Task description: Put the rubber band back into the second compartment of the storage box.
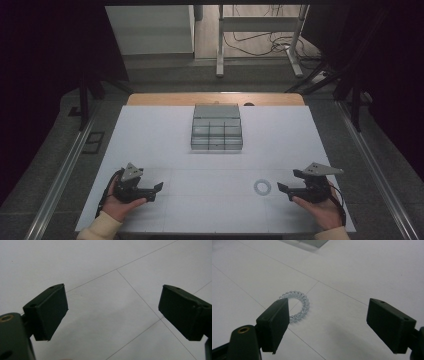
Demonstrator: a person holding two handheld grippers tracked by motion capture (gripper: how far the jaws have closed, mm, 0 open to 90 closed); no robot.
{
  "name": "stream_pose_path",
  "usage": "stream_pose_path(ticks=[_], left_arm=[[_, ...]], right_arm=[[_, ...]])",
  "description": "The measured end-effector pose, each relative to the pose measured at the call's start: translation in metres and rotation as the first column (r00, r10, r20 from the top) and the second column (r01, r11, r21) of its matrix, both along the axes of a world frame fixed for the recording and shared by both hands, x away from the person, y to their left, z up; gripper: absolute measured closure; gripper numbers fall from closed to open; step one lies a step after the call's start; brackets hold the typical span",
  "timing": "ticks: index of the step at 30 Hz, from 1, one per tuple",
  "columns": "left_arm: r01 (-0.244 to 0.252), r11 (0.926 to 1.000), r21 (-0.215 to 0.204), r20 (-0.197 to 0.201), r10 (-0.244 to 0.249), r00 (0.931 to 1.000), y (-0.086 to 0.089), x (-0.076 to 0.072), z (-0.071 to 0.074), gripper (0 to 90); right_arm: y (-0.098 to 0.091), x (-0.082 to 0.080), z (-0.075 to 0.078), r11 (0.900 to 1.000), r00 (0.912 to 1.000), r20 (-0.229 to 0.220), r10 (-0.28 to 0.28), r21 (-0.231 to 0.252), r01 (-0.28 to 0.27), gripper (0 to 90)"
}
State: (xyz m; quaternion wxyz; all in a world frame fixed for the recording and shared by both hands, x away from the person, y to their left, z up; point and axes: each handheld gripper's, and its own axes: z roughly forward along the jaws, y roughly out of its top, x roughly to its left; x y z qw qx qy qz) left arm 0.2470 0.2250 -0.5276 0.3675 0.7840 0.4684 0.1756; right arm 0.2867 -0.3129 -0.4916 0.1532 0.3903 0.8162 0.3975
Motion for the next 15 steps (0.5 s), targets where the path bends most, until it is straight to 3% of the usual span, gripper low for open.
stream_pose_path(ticks=[15], left_arm=[[0.014, 0.9997, -0.019, 0.011, -0.014, 0.9998, 0.0004, 0.0000, 0.0011, 9.4]], right_arm=[[-0.0022, 0.0023, -0.0035, 0.9998, 0.9998, -0.014, -0.013, -0.015, 0.013, 20.0]])
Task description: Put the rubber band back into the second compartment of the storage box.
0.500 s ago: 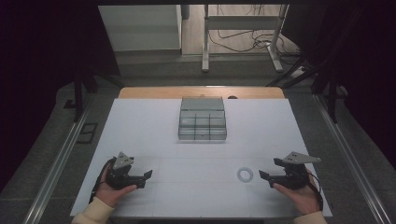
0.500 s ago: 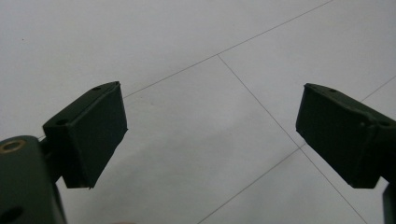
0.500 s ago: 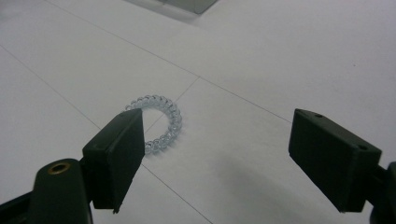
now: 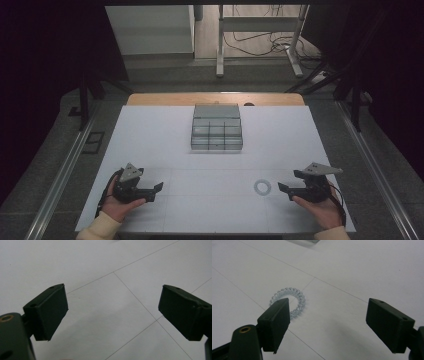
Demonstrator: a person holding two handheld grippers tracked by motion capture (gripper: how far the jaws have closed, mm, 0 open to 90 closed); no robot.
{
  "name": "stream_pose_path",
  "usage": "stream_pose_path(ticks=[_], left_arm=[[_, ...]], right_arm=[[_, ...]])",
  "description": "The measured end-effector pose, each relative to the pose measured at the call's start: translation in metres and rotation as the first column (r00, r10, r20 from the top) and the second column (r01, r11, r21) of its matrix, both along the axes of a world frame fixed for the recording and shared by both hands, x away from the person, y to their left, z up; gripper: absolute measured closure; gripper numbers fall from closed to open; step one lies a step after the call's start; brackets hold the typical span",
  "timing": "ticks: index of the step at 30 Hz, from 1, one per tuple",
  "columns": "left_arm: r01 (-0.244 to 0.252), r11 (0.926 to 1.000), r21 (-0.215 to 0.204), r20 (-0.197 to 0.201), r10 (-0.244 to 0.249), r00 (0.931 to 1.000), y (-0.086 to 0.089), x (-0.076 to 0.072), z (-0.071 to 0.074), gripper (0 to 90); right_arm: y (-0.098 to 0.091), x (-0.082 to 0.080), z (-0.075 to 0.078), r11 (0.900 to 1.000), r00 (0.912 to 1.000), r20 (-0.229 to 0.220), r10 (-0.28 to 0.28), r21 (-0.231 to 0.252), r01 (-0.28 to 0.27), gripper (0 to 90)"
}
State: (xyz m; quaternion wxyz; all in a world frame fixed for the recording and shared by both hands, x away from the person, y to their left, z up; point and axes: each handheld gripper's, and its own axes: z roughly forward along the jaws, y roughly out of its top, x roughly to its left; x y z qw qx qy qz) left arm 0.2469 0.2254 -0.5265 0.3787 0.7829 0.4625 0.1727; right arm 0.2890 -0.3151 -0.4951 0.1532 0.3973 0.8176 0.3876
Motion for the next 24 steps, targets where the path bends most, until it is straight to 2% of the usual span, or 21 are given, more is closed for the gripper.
stream_pose_path(ticks=[7, 24], left_arm=[[0.003, 1.0000, 0.002, 0.002, -0.003, 1.0000, -0.001, 0.000, 0.000, 9.4], [0.006, 1.0000, 0.007, 0.002, -0.006, 1.0000, -0.001, -0.001, 0.001, 9.3]], right_arm=[[-0.002, 0.002, -0.001, 0.9997, 0.9994, -0.025, -0.025, -0.007, 0.025, 20.8], [0.002, 0.005, 0.014, 0.9995, 0.9997, -0.005, -0.025, 0.020, 0.025, 21.6]])
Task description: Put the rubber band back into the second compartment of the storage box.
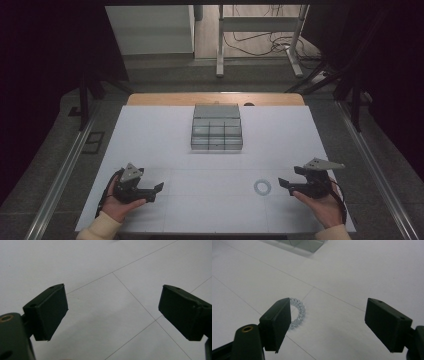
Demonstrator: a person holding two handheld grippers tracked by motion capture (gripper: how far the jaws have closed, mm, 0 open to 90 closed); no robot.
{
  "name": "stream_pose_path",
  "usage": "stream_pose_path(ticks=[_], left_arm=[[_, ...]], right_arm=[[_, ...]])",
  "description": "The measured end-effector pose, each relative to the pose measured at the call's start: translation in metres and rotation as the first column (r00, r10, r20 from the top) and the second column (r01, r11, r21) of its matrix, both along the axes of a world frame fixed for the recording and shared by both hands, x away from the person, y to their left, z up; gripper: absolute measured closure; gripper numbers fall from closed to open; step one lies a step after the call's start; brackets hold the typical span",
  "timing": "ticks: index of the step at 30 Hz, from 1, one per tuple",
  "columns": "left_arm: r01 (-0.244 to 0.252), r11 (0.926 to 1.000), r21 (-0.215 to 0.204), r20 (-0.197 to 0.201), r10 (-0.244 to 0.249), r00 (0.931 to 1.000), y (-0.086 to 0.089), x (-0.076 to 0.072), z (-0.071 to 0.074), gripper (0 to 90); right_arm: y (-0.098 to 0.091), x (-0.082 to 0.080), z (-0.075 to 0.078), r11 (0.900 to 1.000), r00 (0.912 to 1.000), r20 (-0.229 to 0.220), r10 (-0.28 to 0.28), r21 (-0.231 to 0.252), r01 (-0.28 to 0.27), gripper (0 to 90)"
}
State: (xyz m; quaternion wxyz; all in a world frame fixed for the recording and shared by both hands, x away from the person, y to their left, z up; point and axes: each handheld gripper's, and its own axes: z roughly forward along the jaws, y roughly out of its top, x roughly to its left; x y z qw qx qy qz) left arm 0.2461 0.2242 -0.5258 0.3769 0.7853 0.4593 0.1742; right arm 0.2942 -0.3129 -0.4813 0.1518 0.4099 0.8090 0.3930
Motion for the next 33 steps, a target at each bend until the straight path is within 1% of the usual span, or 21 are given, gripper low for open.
stream_pose_path(ticks=[4, 10, 16, 19, 21, 27, 33], left_arm=[[0.001, 1.0000, 0.002, -0.001, -0.001, 1.0000, -0.001, -0.001, 0.000, 9.2], [0.001, 1.0000, 0.002, -0.004, -0.001, 1.0000, -0.001, 0.000, 0.000, 9.2], [0.005, 1.0000, 0.003, -0.009, -0.005, 0.9999, -0.001, 0.000, 0.000, 9.3], [0.005, 1.0000, 0.003, -0.010, -0.005, 0.9999, -0.001, 0.000, 0.000, 9.2], [0.005, 1.0000, 0.002, -0.008, -0.005, 1.0000, -0.001, 0.000, 0.000, 9.2], [0.007, 1.0000, 0.005, -0.011, -0.007, 0.9999, -0.001, 0.000, 0.000, 9.2], [0.011, 0.9999, 0.006, -0.014, -0.011, 0.9999, -0.002, 0.000, -0.001, 9.2]], right_arm=[[0.003, 0.002, 0.006, 1.0000, 1.0000, 0.000, 0.002, -0.002, -0.002, 21.7], [0.010, 0.004, 0.012, 0.9995, 0.9998, -0.007, 0.020, -0.022, -0.020, 21.6], [0.022, 0.009, 0.023, 0.9984, 0.9995, 0.001, 0.033, -0.046, -0.033, 21.3], [0.027, 0.013, 0.029, 0.9982, 0.9991, -0.011, 0.040, -0.045, -0.041, 20.8], [0.030, 0.016, 0.032, 0.9973, 0.9988, -0.016, 0.047, -0.056, -0.048, 21.1], [0.033, 0.020, 0.036, 0.9968, 0.9985, -0.022, 0.050, -0.061, -0.051, 21.1], [0.042, 0.025, 0.037, 0.9946, 0.9973, -0.036, 0.064, -0.080, -0.067, 21.1]])
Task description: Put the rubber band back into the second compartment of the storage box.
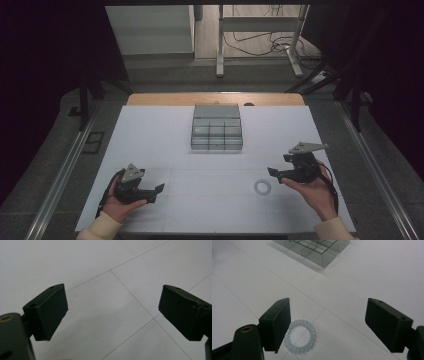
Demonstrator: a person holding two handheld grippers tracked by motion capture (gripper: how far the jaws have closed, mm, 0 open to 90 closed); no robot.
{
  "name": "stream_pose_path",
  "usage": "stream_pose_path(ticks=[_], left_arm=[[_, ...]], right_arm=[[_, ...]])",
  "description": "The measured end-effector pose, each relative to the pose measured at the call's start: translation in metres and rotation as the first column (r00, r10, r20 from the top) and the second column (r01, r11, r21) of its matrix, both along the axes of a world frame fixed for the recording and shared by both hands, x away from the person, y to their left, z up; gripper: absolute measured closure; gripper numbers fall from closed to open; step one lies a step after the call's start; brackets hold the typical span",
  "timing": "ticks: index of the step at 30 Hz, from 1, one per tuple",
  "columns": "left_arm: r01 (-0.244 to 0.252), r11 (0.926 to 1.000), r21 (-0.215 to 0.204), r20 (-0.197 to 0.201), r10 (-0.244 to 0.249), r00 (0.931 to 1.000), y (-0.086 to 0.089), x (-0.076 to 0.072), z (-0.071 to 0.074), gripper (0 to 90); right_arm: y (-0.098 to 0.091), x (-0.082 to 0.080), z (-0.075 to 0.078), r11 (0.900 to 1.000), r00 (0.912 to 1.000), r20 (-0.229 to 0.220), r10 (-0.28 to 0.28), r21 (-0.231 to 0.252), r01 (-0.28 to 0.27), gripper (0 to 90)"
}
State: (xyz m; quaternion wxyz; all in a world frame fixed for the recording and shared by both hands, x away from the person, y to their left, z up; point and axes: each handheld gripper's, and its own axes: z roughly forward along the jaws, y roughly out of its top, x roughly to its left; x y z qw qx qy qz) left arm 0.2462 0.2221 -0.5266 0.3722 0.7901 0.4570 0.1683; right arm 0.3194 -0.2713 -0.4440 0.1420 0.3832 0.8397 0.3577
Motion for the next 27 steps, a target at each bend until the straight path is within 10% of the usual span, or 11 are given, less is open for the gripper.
stream_pose_path(ticks=[27], left_arm=[[-0.001, 1.0000, 0.000, 0.005, 0.001, 1.0000, 0.001, -0.001, 0.001, 9.3]], right_arm=[[0.031, 0.023, -0.006, 0.9941, 0.9935, -0.109, 0.032, -0.100, -0.043, 24.0]])
